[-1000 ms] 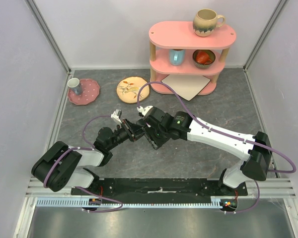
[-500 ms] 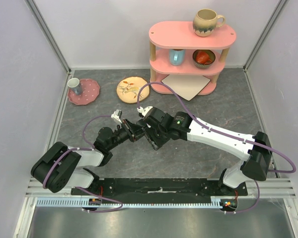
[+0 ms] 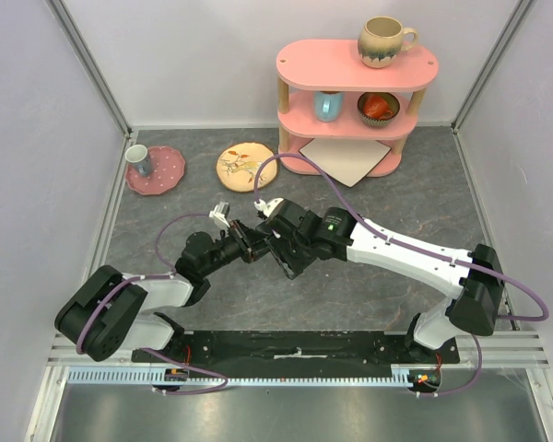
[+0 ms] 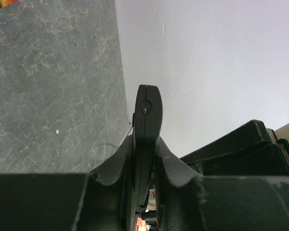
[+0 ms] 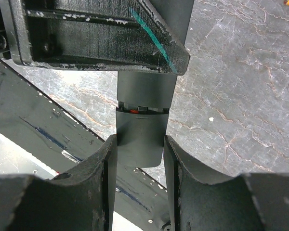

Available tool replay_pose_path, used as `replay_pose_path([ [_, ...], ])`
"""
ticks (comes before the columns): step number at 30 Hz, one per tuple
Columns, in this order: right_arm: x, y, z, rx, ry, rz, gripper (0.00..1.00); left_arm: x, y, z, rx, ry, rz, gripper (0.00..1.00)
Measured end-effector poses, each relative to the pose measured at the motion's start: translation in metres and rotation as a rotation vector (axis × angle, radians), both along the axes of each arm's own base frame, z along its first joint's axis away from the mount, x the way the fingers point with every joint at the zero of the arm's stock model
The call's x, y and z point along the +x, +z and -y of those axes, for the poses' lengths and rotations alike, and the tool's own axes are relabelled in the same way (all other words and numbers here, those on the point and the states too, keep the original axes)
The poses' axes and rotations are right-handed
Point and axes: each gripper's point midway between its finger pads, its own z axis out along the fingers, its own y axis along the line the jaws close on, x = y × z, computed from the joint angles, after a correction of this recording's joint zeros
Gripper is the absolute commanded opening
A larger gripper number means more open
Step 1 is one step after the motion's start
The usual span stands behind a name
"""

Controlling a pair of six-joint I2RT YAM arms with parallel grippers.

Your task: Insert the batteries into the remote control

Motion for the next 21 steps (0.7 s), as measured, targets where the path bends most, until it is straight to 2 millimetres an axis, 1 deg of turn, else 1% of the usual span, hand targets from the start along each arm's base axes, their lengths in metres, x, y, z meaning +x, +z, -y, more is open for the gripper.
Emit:
replay_pose_path([
  [10, -0.001, -0.006, 0.006, -0.041, 0.006, -0.008, 0.17, -0.003, -0.006, 0.007, 0.031, -0.023, -0.039, 0.02],
  [21, -0.007, -0.011, 0.012, -0.081, 0.023, -0.023, 0.17, -0.013, -0.01, 0.017, 0.048, -0.055, -0.047, 0.02],
])
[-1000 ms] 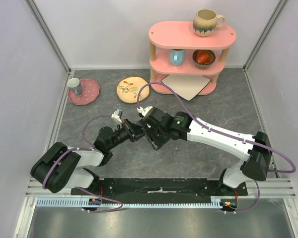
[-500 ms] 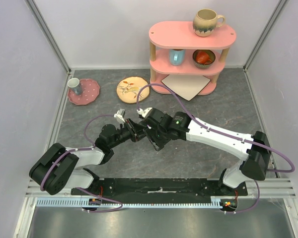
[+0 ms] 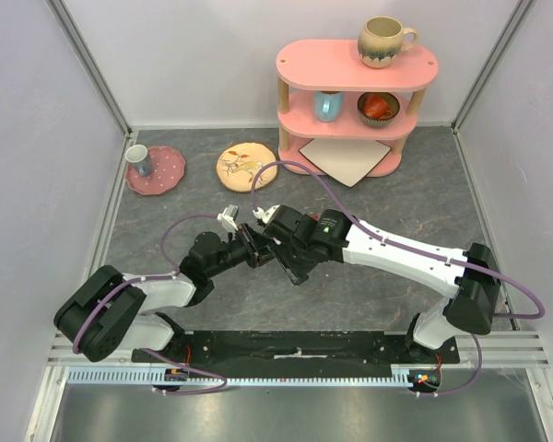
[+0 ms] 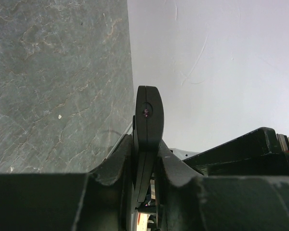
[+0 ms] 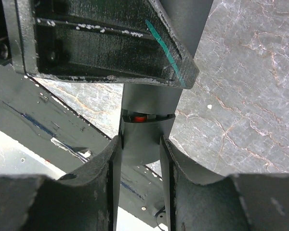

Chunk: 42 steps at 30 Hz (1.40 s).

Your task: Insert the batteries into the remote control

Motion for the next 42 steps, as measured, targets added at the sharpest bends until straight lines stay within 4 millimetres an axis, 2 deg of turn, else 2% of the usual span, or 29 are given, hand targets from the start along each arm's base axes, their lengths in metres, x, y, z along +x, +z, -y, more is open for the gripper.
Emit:
replay_pose_path([
  [9, -0.0009, -0.0018, 0.0007, -0.011, 0.01, -0.001, 0.17, 0.0006, -0.0045, 0.001, 0.014, 0.015, -0.014, 0.02],
  [13, -0.0007, -0.0018, 0.0008, -0.012, 0.011, 0.0, 0.22, 0.0015, -0.0056, 0.001, 0.018, 0.024, -0.017, 0.02],
  [21, -0.0007, -0.0015, 0.0009, -0.011, 0.011, 0.0, 0.24, 0.0024, -0.0072, 0.0008, 0.023, 0.032, -0.021, 0.02],
  [42, -0.0018, 0.0056, -0.0027, 0.012, 0.015, 0.004, 0.26, 0.002, -0.0053, 0.0015, 0.017, 0.03, -0.014, 0.02],
])
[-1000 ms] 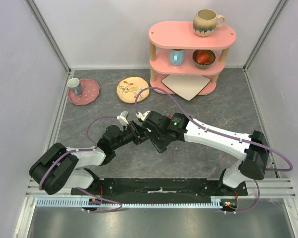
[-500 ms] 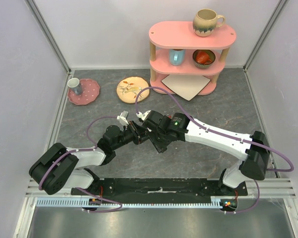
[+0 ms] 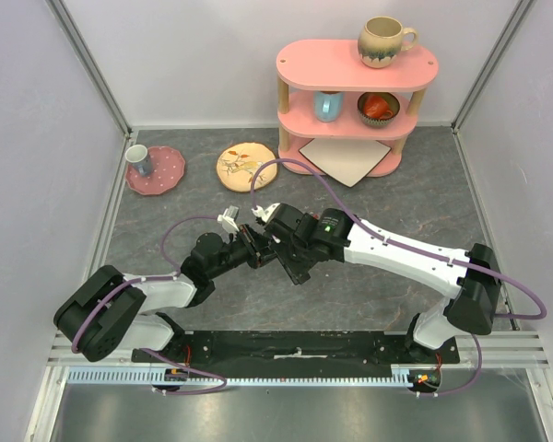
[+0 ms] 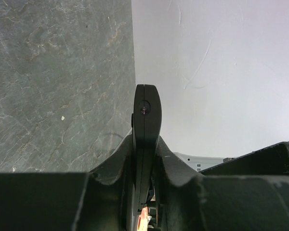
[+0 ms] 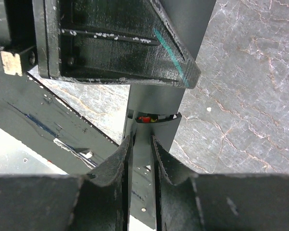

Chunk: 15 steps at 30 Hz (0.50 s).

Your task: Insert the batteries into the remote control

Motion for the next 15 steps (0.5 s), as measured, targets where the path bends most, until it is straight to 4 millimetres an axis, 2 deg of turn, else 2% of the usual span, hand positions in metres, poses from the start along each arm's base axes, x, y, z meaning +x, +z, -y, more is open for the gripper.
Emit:
replay_pose_path([
  [15, -0.0013, 0.0054, -0.0063, 0.018, 0.012, 0.012, 0.27, -0.0026, 0.003, 0.0024, -0.009, -0.012, 0.011, 0.02],
])
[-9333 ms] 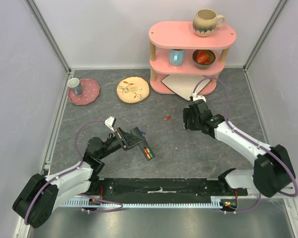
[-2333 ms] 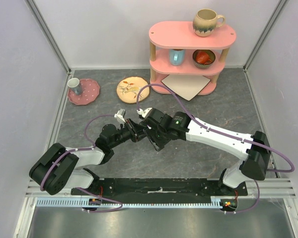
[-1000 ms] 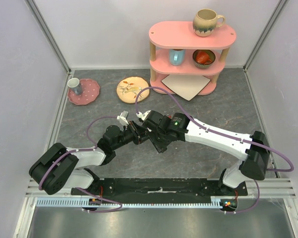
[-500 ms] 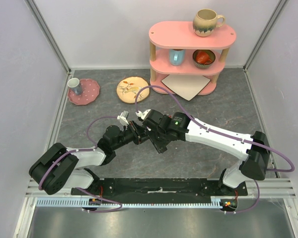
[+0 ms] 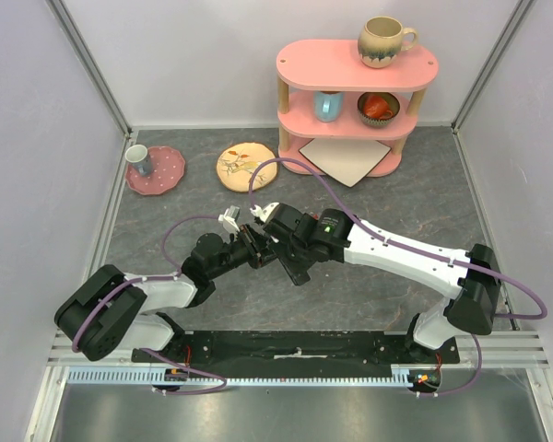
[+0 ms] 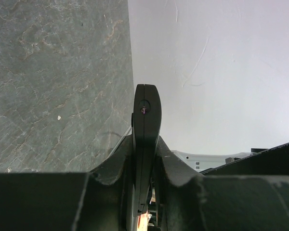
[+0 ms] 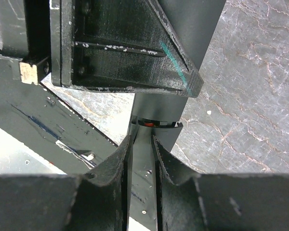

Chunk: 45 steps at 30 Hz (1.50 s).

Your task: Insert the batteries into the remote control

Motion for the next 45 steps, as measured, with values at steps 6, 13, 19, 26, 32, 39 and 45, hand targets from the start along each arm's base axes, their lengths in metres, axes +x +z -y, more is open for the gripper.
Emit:
replay_pose_path([
  [6, 0.0, 0.002, -0.002, 0.008, 0.001, 0.004, 0.27, 0.001, 0.001, 0.001, -0.007, 0.0, 0.008, 0.02],
  [13, -0.001, 0.004, -0.006, 0.019, 0.008, 0.009, 0.27, 0.001, 0.003, 0.001, -0.012, -0.003, 0.014, 0.02],
  [19, -0.002, 0.004, -0.007, 0.022, 0.006, 0.008, 0.28, 0.0, 0.001, 0.002, -0.012, -0.007, 0.013, 0.02],
  [26, 0.0, 0.007, -0.01, 0.032, 0.005, 0.013, 0.29, 0.0, 0.003, 0.003, -0.018, -0.008, 0.021, 0.02],
  [32, 0.001, 0.012, -0.015, 0.053, 0.005, 0.021, 0.3, 0.001, 0.007, 0.004, -0.039, -0.009, 0.028, 0.02],
  [39, 0.005, 0.015, -0.027, 0.07, 0.005, 0.023, 0.31, 0.0, 0.023, 0.006, -0.093, -0.016, 0.055, 0.02],
  [45, 0.007, 0.019, -0.03, 0.078, 0.004, 0.031, 0.32, -0.001, 0.03, 0.006, -0.116, -0.02, 0.069, 0.02],
])
